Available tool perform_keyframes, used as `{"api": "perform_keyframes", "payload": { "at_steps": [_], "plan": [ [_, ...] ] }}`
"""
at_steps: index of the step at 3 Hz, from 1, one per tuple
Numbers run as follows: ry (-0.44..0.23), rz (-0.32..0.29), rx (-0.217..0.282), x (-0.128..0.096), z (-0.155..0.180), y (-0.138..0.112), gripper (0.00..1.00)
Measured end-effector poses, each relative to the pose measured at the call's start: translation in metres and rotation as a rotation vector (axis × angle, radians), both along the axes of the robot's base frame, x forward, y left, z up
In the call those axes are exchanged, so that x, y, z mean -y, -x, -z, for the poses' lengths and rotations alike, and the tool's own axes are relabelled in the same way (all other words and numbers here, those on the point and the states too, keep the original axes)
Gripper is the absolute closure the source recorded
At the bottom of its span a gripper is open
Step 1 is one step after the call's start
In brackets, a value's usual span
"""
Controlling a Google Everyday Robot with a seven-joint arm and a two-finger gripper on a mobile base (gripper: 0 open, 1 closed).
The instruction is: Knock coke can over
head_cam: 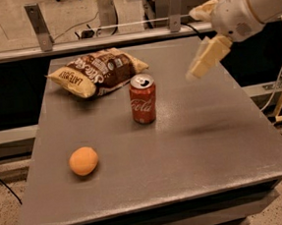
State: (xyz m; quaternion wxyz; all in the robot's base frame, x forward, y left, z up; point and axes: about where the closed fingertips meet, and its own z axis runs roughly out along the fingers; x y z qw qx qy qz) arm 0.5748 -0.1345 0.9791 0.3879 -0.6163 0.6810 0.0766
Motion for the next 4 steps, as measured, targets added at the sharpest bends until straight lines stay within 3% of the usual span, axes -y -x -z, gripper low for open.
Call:
{"api": "perform_keyframes", "payload": {
  "at_steps": [1, 2, 3, 4],
  "plan": [
    [-0.088, -0.034, -0.014, -0.018, -0.002, -0.003, 0.00],
    [-0.134, -0.079, -0.040, -0.023, 0.006, -0.002, 0.00],
    [-0.287, -0.141, -0.064, -0.032, 0.034, 0.001, 0.00],
    [-0.529, -0.215, -0.079, -0.052, 0.036, 0.017, 0.00]
  ]
}}
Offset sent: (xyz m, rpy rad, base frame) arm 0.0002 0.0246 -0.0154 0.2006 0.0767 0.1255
